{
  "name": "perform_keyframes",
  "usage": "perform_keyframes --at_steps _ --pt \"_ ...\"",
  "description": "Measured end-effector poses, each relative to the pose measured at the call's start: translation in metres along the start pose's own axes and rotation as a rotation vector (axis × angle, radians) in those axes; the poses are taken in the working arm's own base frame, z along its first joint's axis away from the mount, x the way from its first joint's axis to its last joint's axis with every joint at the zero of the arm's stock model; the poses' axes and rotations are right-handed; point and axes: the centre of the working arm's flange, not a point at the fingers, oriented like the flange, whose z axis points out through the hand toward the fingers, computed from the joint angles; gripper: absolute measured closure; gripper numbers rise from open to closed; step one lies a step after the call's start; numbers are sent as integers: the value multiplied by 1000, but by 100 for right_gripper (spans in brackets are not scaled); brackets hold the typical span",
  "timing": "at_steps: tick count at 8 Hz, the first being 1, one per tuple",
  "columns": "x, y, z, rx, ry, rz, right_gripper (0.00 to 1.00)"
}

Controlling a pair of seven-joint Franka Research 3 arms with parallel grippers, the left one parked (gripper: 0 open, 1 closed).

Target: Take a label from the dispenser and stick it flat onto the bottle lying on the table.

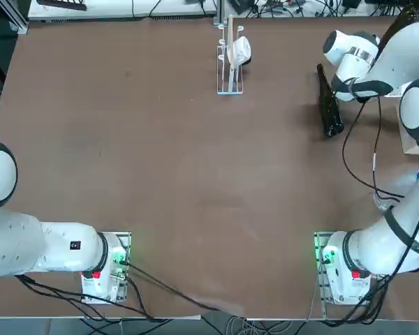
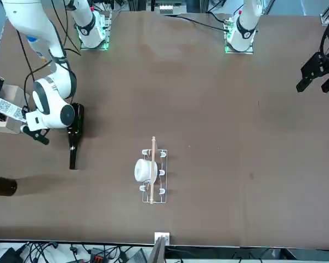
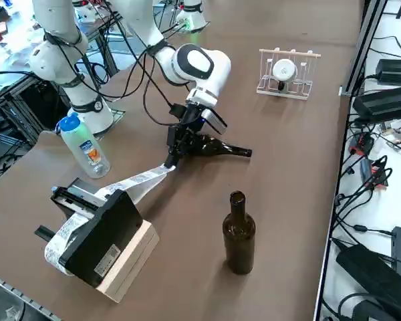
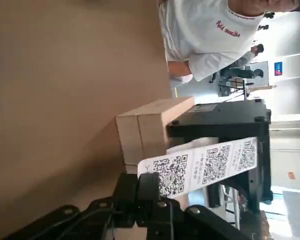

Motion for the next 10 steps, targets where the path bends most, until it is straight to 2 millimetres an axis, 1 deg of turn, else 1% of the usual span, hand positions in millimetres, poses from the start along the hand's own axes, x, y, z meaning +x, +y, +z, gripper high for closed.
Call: perform_keyframes --at_steps 1,3,6,8,10 --pt "1 -7 -1 5 3 3 99" --pt "5 -15 -7 22 -3 11 99" --pt "13 -28 -25 55 -7 28 99" --pt "19 -38 -41 84 12 33 99" --pt "25 -44 -56 109 14 43 99"
